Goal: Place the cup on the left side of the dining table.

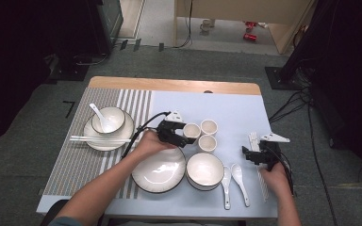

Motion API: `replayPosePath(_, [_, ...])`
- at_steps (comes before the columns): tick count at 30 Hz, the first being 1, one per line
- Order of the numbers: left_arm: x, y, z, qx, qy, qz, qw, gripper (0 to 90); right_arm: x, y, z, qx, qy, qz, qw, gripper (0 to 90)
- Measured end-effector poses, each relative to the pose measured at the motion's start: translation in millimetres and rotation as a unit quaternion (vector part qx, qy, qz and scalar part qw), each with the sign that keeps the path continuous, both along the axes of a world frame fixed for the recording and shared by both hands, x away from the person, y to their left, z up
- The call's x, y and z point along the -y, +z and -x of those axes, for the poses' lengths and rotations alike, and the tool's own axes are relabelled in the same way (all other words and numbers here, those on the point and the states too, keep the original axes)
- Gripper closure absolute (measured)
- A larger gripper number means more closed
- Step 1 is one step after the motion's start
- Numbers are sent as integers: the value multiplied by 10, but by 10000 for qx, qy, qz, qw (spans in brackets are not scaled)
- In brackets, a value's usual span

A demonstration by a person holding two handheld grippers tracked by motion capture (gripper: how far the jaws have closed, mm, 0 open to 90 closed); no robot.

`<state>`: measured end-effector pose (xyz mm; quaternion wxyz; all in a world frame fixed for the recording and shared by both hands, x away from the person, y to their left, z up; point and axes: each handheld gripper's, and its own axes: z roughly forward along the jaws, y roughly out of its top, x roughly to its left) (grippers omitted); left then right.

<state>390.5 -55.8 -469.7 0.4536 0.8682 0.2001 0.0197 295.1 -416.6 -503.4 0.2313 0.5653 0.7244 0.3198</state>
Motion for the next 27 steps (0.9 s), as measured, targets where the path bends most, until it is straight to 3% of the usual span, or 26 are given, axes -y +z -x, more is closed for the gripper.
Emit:
replayPosePath(8, [42,6,13,26,78,-113,9999,261,0,0,0,-2,1,-2,10000,151])
replayPosePath(16, [94,4,31,225,80,-299,9993,266,-1,0,0,-3,0,2,10000,151])
replayPosePath(27, [122,6,23,238,109,-343,9991,270,-2,0,0,-3,-1,3,10000,151])
